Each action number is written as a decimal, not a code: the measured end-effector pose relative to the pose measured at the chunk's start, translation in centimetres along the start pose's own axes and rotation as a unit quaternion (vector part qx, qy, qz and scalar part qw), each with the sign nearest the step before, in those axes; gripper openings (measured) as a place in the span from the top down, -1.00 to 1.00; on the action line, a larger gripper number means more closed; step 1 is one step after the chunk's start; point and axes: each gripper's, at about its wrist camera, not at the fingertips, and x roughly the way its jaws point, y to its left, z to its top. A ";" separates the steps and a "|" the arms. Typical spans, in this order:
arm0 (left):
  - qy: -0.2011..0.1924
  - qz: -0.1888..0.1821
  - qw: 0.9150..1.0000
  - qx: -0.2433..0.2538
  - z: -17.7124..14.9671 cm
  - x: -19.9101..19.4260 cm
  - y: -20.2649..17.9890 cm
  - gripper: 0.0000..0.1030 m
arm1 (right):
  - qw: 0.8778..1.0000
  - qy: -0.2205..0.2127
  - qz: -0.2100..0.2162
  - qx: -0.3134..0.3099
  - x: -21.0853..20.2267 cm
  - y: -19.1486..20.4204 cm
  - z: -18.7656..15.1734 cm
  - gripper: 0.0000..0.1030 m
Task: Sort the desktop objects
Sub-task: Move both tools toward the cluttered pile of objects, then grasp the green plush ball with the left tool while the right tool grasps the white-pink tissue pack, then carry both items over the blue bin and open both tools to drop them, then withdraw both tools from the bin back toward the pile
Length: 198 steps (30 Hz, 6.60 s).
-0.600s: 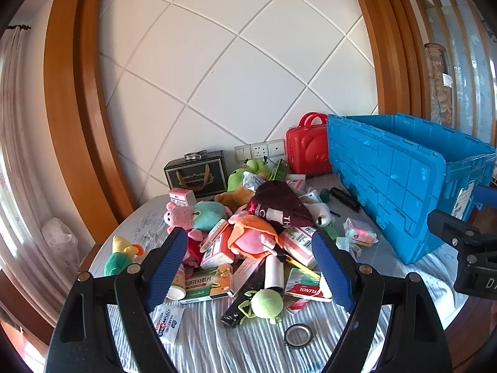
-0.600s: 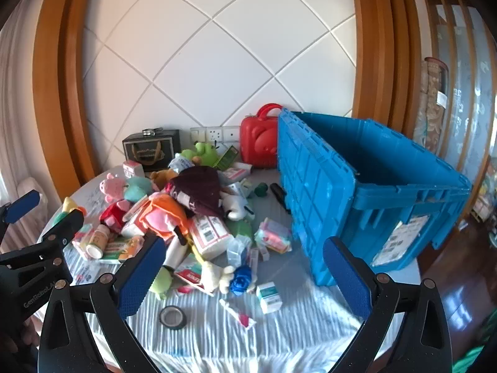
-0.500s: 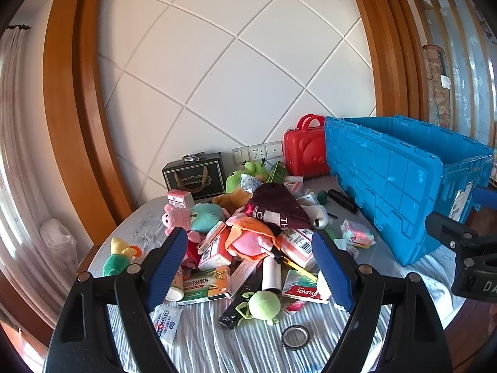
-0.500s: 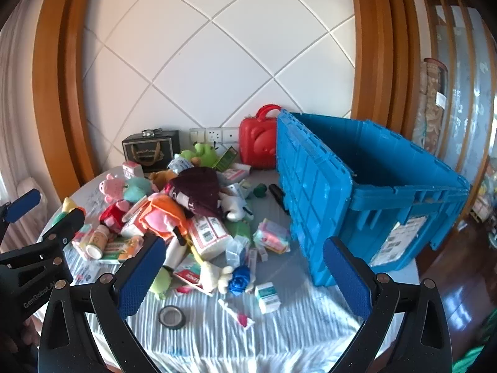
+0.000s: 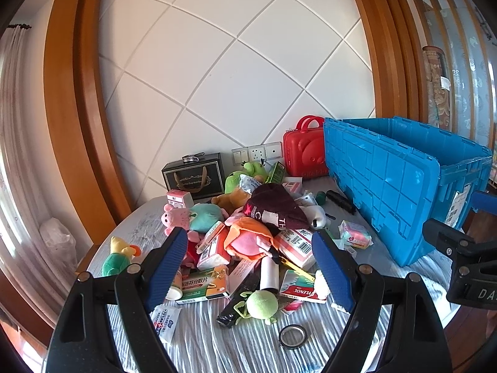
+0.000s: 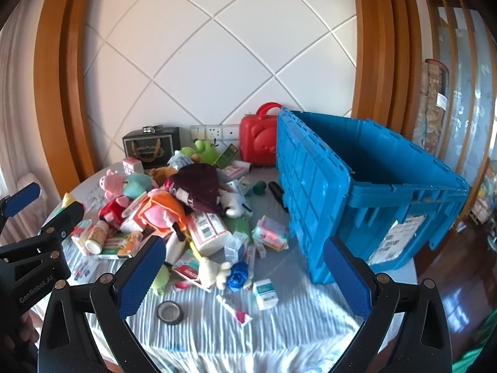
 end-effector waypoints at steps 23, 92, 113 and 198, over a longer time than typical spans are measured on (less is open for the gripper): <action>0.033 0.082 0.996 -0.026 -4.0 2.2 0.7 -0.59 | 0.995 0.020 0.082 -0.049 4.8 -2.3 -0.9 -0.99; 0.274 -0.160 0.948 0.034 -18.1 27.1 -2.0 -0.27 | 0.943 0.264 0.088 -0.183 41.3 10.2 -4.1 -0.87; 0.177 -0.132 0.973 0.065 -13.1 20.5 1.8 -0.10 | 0.963 0.196 0.124 -0.137 32.2 5.9 -2.0 -0.65; -0.043 -0.090 0.994 0.053 15.4 10.7 -22.3 -0.84 | 0.991 -0.046 -0.019 0.127 7.5 -27.9 7.9 -0.99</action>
